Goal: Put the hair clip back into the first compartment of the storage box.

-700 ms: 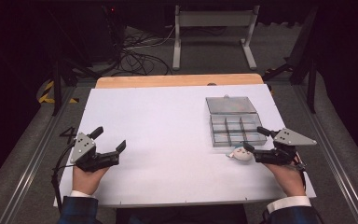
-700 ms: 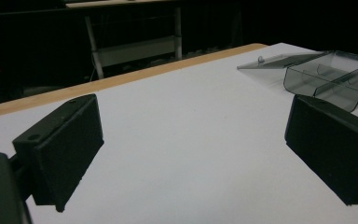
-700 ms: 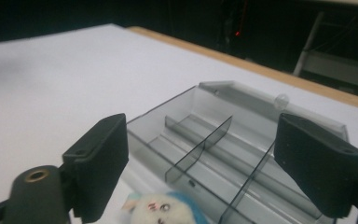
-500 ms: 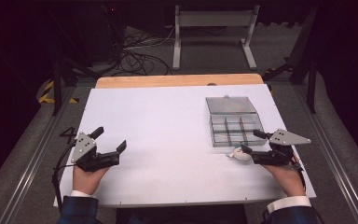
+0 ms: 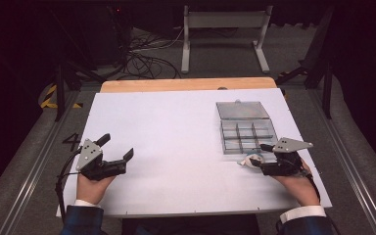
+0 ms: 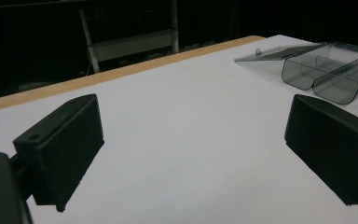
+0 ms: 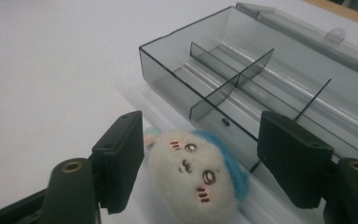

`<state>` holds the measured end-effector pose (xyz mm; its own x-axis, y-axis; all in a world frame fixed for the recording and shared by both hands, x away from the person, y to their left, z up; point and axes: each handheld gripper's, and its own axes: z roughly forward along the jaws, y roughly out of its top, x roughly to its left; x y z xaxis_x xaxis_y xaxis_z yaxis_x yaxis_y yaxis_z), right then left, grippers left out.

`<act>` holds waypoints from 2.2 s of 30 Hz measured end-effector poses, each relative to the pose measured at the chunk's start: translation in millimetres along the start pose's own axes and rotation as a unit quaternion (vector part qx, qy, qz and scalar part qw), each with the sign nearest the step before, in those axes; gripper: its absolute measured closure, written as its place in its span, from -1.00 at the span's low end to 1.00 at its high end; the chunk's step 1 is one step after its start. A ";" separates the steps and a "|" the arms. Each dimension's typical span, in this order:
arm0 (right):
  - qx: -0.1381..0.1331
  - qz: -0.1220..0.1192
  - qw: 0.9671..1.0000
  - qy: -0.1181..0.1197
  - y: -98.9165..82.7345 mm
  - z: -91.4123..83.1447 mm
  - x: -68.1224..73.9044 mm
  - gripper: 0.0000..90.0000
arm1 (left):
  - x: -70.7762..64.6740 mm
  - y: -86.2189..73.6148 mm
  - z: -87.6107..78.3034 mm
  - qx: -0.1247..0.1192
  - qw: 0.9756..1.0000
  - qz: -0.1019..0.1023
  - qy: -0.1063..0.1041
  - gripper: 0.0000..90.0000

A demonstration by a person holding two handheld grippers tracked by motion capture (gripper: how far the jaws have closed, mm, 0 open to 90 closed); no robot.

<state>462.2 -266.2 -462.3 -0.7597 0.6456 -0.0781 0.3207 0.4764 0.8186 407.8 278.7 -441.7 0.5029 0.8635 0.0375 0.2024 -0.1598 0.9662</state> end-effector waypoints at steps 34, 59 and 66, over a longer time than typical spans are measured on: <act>0.080 -0.044 0.996 -0.008 -6.1 16.5 3.6 -0.01 | -0.9 -0.8 1.8 0.006 1.000 0.005 -0.002 -0.89; 0.001 -0.023 1.000 0.011 5.6 10.1 8.4 0.10 | -1.1 -1.2 2.4 0.007 1.000 0.008 0.000 -0.89; -0.026 -0.007 1.000 0.016 8.3 7.8 7.8 0.11 | -1.5 -1.4 3.1 0.009 1.000 0.007 -0.002 -0.89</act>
<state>463.3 -252.6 -460.6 -0.7824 0.6185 -0.0727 0.2803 0.4540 0.8457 409.3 276.2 -443.9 0.5099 0.8588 0.0498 0.2102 -0.1805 0.9609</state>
